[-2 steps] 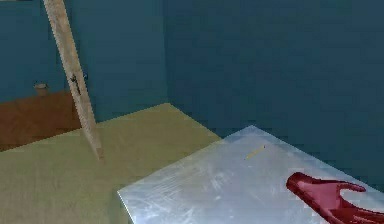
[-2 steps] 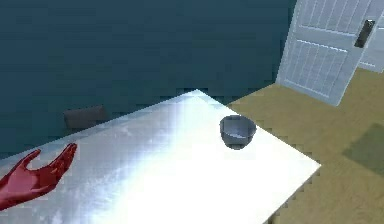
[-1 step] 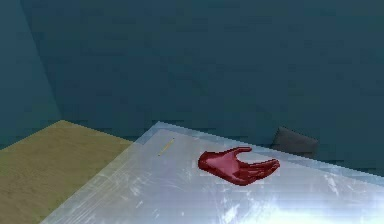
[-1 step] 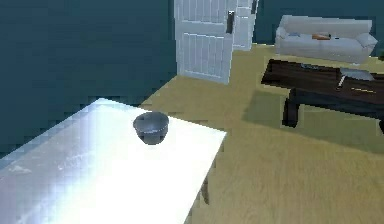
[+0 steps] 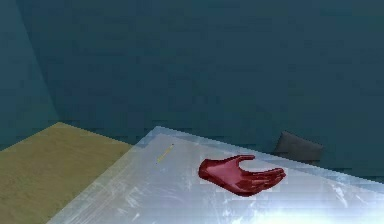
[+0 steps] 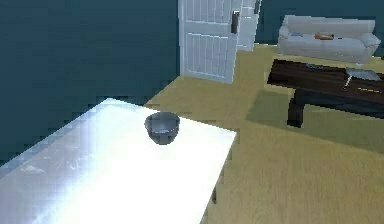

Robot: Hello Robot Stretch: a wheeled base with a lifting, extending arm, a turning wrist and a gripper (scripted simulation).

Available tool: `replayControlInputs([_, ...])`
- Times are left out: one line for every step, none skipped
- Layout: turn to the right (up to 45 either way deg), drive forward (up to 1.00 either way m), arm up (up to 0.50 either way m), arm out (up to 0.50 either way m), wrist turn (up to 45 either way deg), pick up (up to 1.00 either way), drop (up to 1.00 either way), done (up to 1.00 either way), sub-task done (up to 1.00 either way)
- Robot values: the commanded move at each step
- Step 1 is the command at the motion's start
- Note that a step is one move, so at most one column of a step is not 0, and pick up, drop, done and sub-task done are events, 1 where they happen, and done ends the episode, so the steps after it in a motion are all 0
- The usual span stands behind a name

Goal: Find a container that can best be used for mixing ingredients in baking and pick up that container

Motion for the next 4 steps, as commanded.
replayControlInputs([0.0, 0.00, 0.50, 0.00, 0.0, 0.00, 0.00, 0.00, 0.00])
replayControlInputs([0.0, 0.00, 0.50, 0.00, 0.0, 0.00, 0.00, 0.00, 0.00])
replayControlInputs([0.0, 0.00, 0.10, 0.00, 0.0, 0.00, 0.00, 0.00, 0.00])
replayControlInputs([0.0, 0.00, 0.40, 0.00, 0.0, 0.00, 0.00, 0.00, 0.00])
